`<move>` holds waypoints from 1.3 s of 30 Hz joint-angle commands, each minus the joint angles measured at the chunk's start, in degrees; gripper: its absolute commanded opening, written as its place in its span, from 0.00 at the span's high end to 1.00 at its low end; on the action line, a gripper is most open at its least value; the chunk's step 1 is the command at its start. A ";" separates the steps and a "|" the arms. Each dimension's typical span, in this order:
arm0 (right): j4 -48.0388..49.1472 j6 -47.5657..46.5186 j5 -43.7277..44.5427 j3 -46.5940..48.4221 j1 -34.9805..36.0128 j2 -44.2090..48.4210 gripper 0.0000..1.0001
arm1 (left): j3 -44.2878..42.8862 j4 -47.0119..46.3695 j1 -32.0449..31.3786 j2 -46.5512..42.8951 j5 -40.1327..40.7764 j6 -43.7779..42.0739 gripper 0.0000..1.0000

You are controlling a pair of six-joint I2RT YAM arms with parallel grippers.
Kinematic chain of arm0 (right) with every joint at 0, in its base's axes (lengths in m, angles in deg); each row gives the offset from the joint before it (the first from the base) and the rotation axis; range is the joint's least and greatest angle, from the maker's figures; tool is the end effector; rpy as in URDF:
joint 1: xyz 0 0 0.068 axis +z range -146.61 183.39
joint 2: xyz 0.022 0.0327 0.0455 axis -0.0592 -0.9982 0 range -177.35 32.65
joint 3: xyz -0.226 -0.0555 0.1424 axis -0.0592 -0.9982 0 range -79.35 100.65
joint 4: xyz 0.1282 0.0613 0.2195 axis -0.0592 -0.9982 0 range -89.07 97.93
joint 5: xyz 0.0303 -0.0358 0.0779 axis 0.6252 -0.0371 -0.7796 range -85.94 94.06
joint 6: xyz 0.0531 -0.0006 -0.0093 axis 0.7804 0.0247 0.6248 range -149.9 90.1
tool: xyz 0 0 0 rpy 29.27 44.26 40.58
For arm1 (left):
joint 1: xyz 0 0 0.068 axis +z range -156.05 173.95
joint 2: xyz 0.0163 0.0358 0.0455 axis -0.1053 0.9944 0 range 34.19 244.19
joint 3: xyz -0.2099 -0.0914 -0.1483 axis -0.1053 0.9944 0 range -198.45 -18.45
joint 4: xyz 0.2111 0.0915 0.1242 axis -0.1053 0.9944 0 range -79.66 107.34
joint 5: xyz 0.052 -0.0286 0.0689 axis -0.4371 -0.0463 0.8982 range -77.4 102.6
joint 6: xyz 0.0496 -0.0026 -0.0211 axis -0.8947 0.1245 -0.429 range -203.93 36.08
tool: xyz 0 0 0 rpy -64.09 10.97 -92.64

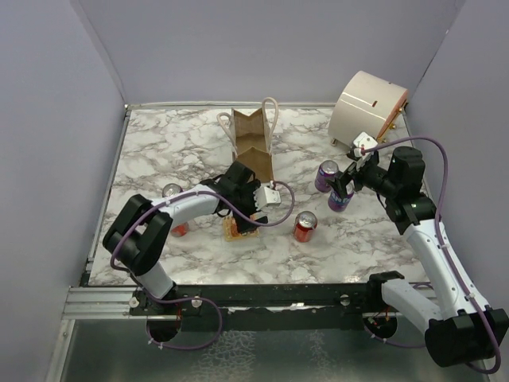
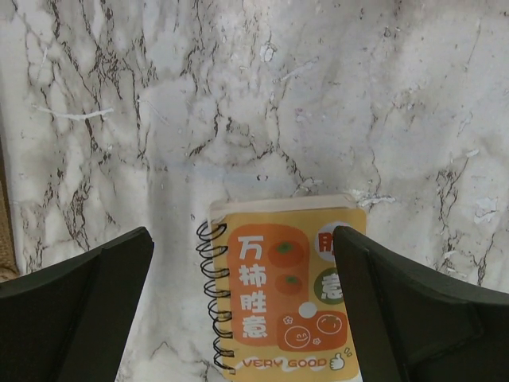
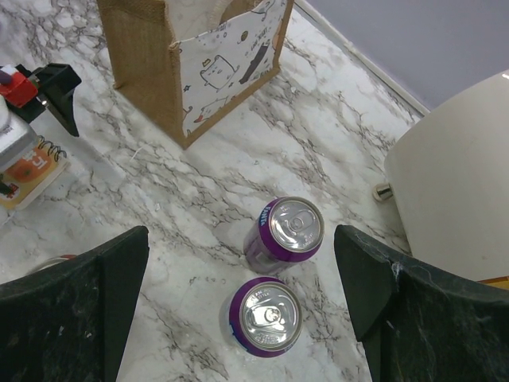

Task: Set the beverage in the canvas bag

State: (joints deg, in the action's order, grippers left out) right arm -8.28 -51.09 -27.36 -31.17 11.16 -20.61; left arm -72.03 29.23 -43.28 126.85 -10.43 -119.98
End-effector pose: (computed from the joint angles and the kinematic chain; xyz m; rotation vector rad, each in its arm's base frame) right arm 0.2043 0.0466 0.3252 -0.8150 1.7195 0.3727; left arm 0.2438 -0.2029 0.1787 1.6353 1.9497 -0.5249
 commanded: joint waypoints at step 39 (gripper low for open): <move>2.23 -2.13 0.08 -1.52 -0.04 -1.34 0.00 | 1.87 27.07 1.83 -22.65 13.94 -7.51 0.20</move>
State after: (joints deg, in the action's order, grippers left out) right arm -7.45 -52.71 -27.32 -32.57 11.16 -22.03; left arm -64.06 59.38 -44.24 108.71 0.72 -127.37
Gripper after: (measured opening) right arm 0.996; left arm 0.778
